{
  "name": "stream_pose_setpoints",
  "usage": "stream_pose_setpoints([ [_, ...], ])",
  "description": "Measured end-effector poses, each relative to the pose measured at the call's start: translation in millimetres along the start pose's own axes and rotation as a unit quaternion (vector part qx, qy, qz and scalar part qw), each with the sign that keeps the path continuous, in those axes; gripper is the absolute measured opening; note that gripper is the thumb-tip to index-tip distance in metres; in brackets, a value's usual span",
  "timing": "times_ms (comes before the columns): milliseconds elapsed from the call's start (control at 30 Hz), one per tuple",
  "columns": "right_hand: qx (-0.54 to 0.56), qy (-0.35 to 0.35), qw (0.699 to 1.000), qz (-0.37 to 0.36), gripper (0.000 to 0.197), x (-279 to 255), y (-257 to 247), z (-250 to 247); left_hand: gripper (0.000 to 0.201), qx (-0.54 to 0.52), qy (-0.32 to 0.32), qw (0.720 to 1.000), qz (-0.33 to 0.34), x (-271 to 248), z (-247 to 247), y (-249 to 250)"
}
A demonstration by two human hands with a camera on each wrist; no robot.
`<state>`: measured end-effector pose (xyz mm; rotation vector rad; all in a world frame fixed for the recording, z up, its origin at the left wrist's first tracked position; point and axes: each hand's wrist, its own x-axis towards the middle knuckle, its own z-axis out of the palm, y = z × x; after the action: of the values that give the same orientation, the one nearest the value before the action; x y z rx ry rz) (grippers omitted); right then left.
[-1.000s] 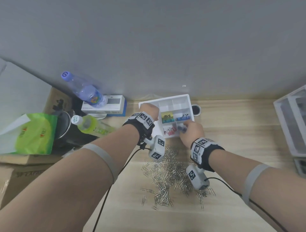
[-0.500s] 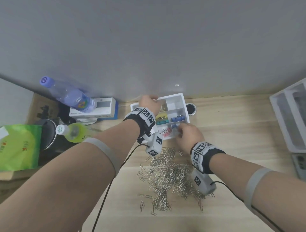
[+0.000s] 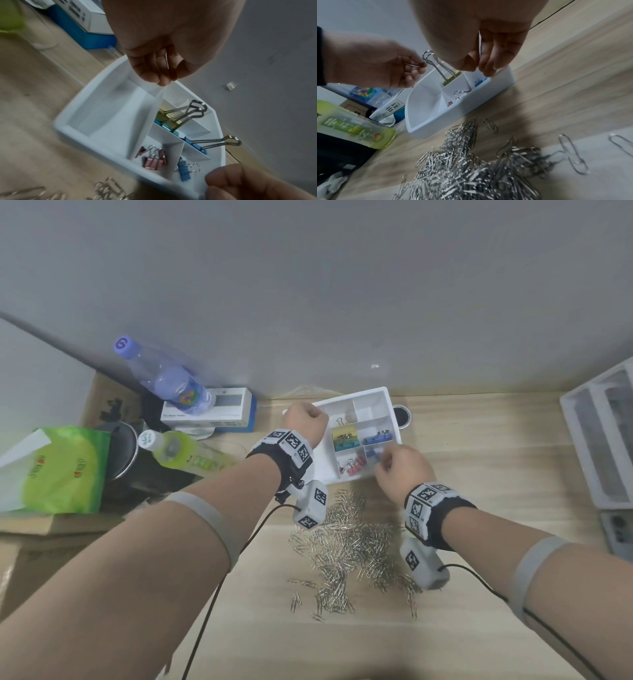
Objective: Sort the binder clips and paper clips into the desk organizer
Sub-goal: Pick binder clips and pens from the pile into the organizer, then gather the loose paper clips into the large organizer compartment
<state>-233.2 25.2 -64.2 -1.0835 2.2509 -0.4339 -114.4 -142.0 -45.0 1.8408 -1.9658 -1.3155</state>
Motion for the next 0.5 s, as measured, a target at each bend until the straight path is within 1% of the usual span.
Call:
stream_pose_setpoints([
  [67,0.002,-0.012,1.0,-0.009,0.008,-8,5,-1,0.012,0.008,0.018,1.0,0.007,-9,-8,-10],
  [167,-0.026,-0.064,0.997,-0.028,0.011,-19,13,5,0.012,0.011,0.055,0.998,-0.001,-29,-20,-28],
  [267,-0.066,-0.111,0.99,-0.062,0.026,-28,18,17,0.018,0.032,0.085,0.996,-0.005,-55,-28,-49],
  [333,-0.086,-0.135,0.984,-0.071,0.043,-32,17,28,0.021,0.06,0.106,0.992,-0.012,-73,-30,-63],
  [400,-0.098,-0.15,0.982,-0.058,0.062,-32,14,40,0.024,0.079,0.119,0.989,-0.023,-87,-25,-80],
  [433,-0.105,-0.151,0.982,-0.053,0.068,-31,13,45,0.023,0.087,0.112,0.989,-0.03,-92,-21,-88],
  [500,-0.122,-0.142,0.981,-0.06,0.072,-30,9,55,0.015,0.12,0.085,0.989,-0.031,-101,-8,-103],
])
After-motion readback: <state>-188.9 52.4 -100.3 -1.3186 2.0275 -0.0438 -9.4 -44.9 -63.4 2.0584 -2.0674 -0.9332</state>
